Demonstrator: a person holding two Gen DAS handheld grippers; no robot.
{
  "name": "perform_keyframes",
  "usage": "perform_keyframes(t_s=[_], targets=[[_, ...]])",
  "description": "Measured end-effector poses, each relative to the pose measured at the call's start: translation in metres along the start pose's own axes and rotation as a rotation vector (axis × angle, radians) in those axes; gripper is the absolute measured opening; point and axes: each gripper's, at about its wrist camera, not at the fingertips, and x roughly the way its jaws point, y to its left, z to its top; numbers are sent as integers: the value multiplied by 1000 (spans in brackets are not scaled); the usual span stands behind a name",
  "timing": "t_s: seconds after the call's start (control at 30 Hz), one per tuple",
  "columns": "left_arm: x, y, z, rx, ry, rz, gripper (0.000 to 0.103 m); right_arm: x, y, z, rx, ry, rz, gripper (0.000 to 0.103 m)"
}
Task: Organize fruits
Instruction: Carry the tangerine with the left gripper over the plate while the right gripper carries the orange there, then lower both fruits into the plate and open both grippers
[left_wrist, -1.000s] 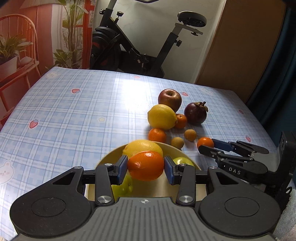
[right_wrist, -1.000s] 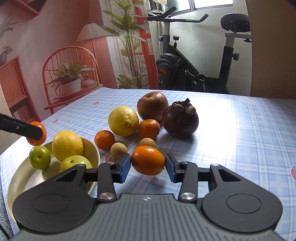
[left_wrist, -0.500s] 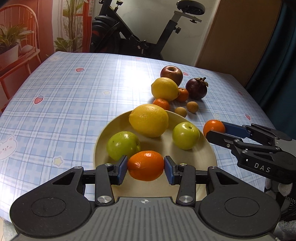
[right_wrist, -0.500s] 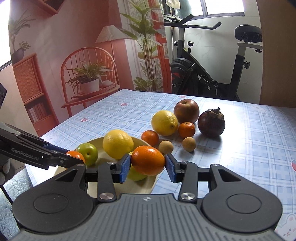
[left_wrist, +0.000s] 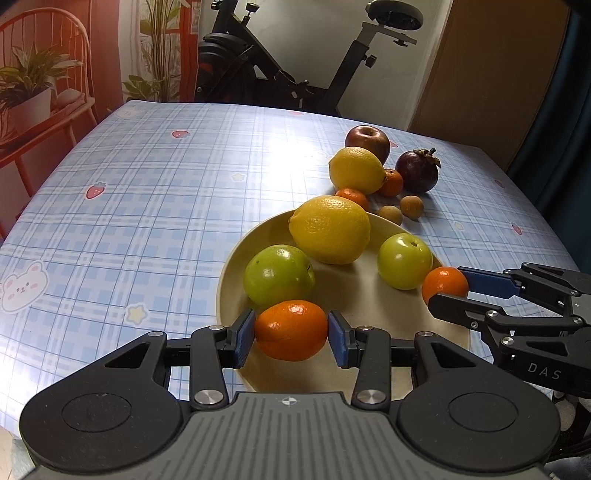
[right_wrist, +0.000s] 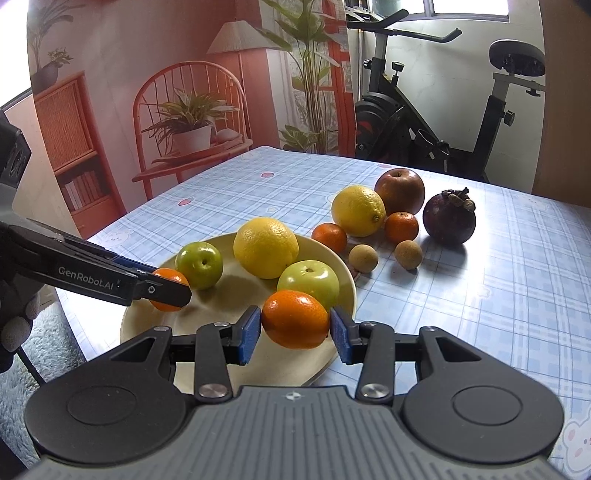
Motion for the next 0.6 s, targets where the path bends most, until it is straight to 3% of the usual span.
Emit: perform_keyframes(t_s=[0.6], targets=[[10, 6, 3, 28, -30, 44, 45, 12, 4, -4, -43, 10, -28, 44]])
